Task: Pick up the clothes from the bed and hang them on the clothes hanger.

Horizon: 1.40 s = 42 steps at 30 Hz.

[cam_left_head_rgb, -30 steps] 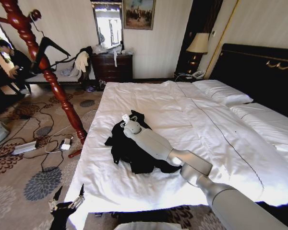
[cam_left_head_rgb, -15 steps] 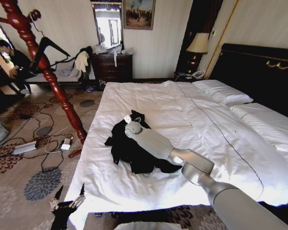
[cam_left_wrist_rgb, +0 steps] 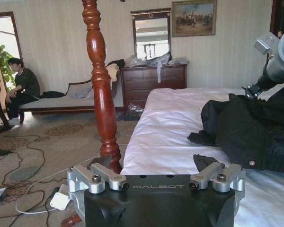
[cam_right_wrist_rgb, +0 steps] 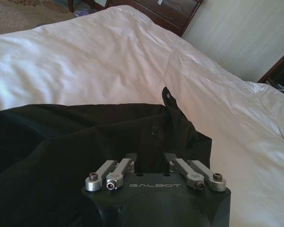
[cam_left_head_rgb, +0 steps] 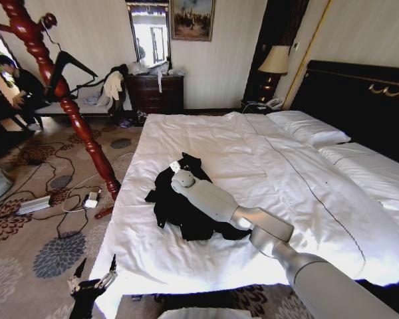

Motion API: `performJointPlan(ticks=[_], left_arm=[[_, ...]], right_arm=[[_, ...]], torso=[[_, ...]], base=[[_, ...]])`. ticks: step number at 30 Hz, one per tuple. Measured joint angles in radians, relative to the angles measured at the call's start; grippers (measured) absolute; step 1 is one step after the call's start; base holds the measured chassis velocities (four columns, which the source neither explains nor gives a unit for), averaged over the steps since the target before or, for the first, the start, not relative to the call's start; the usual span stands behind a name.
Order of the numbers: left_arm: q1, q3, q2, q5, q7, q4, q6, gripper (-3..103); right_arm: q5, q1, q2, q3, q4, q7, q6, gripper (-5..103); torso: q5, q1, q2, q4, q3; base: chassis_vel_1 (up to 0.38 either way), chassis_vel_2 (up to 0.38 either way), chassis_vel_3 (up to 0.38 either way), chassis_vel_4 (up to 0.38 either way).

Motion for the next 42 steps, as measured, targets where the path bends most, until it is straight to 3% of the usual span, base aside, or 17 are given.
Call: performJointPlan(ticks=[7, 14, 17, 25, 28, 30, 33, 35, 40, 41, 42], left_arm=[[0.005, -0.001, -0.005, 0.004, -0.002, -0.005, 0.0, 99], [0.004, 0.0, -0.006, 0.006, -0.003, -0.01, 0.001, 99], [0.004, -0.001, -0.006, 0.006, -0.004, -0.012, 0.003, 99], [-0.004, -0.001, -0.009, 0.008, -0.003, -0.029, 0.017, 99], [-0.011, -0.003, -0.014, 0.013, -0.003, -0.039, 0.025, 99], [-0.012, -0.004, -0.015, 0.013, -0.003, -0.041, 0.026, 99], [-0.015, -0.011, -0.018, 0.012, -0.002, -0.053, 0.033, 99], [-0.015, -0.011, -0.018, 0.013, -0.001, -0.056, 0.034, 99], [-0.021, -0.017, -0.018, 0.02, 0.001, -0.085, 0.051, 99], [-0.028, -0.018, -0.018, 0.026, 0.002, -0.1, 0.062, 99], [-0.028, -0.018, -0.018, 0.026, 0.002, -0.1, 0.062, 99]], right_arm=[[0.019, -0.017, -0.004, 0.018, 0.013, 0.022, -0.003, 4], [0.077, -0.029, -0.072, 0.026, 0.136, 0.06, 0.0, 0], [0.168, -0.031, -0.148, 0.051, 0.32, 0.093, 0.005, 0], [0.33, 0.002, -0.264, 0.093, 0.629, 0.14, 0.018, 0], [0.45, 0.009, -0.354, 0.116, 0.824, 0.206, 0.017, 0], [0.469, 0.008, -0.373, 0.122, 0.853, 0.215, 0.017, 0], [0.508, -0.006, -0.485, 0.171, 0.968, 0.229, 0.023, 0], [0.511, -0.01, -0.504, 0.184, 0.985, 0.228, 0.029, 0], [0.512, -0.069, -0.628, 0.304, 1.07, 0.191, 0.069, 0], [0.512, -0.114, -0.682, 0.371, 1.109, 0.166, 0.086, 0], [0.512, -0.114, -0.682, 0.371, 1.109, 0.166, 0.086, 0]], torso=[[0.0001, 0.0, 0.0, 0.0001, 0.0], [0.0, 0.0, 0.0, -0.0002, 0.0], [0.0002, 0.0, 0.0, 0.0, 0.0], [0.0002, 0.0, 0.0, 0.0002, 0.0], [0.0003, 0.0, 0.0, -0.0001, 0.0], [0.0002, 0.0, 0.0, 0.0001, 0.0], [0.0004, 0.0, 0.0, -0.0003, 0.0], [0.0004, 0.0, 0.0, -0.0003, 0.0], [0.0002, 0.0, 0.0, 0.0002, 0.0], [0.0006, 0.0, 0.0, 0.0003, 0.0], [0.0006, 0.0, 0.0, 0.0003, 0.0]], base=[[0.0, 0.0, 0.0, 0.0], [0.0, 0.0, 0.0, 0.0], [0.0, 0.0, 0.0, 0.0], [0.0, 0.0, 0.0, 0.0], [0.0, 0.0, 0.0, 0.0], [0.0, 0.0, 0.0, 0.0], [0.0, 0.0, 0.0, 0.0], [0.0, 0.0, 0.0, 0.0], [0.0, 0.0, 0.0, 0.0], [0.0, 0.0, 0.0, 0.0], [0.0, 0.0, 0.0, 0.0]])
